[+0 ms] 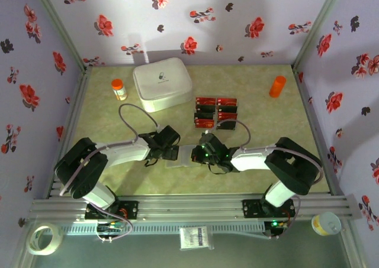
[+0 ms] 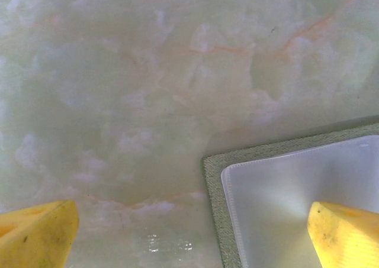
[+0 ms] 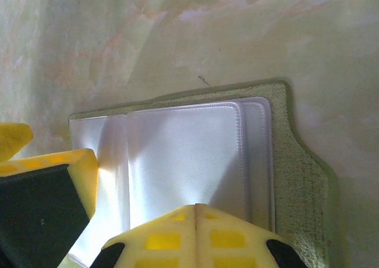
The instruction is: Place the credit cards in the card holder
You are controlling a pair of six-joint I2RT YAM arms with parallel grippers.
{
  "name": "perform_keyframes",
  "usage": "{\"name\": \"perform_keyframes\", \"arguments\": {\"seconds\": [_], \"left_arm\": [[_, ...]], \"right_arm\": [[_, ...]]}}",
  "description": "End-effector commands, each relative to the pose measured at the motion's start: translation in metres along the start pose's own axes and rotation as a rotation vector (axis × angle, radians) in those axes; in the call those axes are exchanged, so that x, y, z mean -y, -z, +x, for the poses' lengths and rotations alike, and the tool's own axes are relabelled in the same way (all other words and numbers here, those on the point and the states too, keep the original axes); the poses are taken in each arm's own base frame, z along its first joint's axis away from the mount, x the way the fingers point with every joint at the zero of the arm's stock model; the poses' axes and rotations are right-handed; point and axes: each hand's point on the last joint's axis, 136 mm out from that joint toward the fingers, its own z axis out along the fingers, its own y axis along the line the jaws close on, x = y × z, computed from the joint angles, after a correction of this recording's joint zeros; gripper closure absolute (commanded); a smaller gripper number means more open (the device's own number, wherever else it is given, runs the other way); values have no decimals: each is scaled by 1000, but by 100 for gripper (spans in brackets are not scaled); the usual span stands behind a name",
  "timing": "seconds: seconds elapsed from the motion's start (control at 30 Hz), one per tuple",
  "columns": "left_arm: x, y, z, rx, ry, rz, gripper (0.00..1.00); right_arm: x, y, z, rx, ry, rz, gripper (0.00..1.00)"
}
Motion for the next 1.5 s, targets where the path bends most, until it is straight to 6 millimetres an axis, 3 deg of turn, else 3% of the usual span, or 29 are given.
{"name": "perform_keyframes", "arguments": {"seconds": [0.0, 0.13, 0.23, 0.43, 0.67, 0.83, 0.97, 1.47], "left_arm": [[-25, -8, 7, -16, -18, -107, 0], [-25, -5, 5, -11, -15, -103, 0], [-24, -2, 5, -7, 2, -86, 0], [-21, 5, 4, 1, 18, -58, 0], [-17, 9, -2, 9, 13, -42, 0], [-15, 8, -4, 6, -3, -44, 0], [-13, 8, -7, 8, -10, -45, 0], [-12, 10, -11, 11, -12, -43, 0]], "right_arm": [[14, 4, 7, -3, -14, 54, 100], [2, 11, -1, 14, -5, 26, 100], [-14, 23, -18, 40, 30, 13, 100], [-28, 59, -82, 115, 149, 70, 99], [-22, 76, -130, 36, 414, 202, 66], [-18, 66, -135, -91, 603, 275, 62], [-4, 55, -141, -148, 711, 376, 62], [6, 23, -152, -220, 919, 538, 61]]}}
